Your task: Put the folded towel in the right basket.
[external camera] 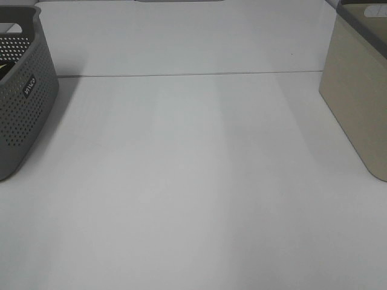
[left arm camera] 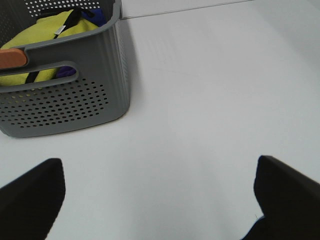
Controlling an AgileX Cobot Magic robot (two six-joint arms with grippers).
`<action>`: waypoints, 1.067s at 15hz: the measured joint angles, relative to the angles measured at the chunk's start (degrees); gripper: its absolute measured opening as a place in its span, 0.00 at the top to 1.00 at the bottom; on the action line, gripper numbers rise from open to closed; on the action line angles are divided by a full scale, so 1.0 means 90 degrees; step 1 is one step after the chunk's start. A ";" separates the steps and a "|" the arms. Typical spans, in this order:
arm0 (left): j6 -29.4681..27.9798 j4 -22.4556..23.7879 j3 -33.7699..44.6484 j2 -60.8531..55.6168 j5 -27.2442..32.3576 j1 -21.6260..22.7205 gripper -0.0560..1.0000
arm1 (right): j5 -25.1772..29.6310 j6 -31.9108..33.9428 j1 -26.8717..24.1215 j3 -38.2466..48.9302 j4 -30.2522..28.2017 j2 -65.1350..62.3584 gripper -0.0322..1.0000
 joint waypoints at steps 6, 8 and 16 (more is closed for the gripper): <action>0.0000 0.0000 0.0000 0.0000 0.0000 0.0000 0.02 | 0.0070 0.0051 0.0006 0.2776 -0.0369 -0.2209 0.34; 0.0000 0.0000 0.0000 0.0000 0.0000 0.0000 0.02 | 0.0070 0.0051 0.0006 0.3788 -0.0382 -0.3056 0.34; 0.0000 0.0000 0.0000 0.0000 0.0000 0.0000 0.02 | -0.0446 -0.0095 0.0006 0.6201 -0.0204 -0.6926 0.34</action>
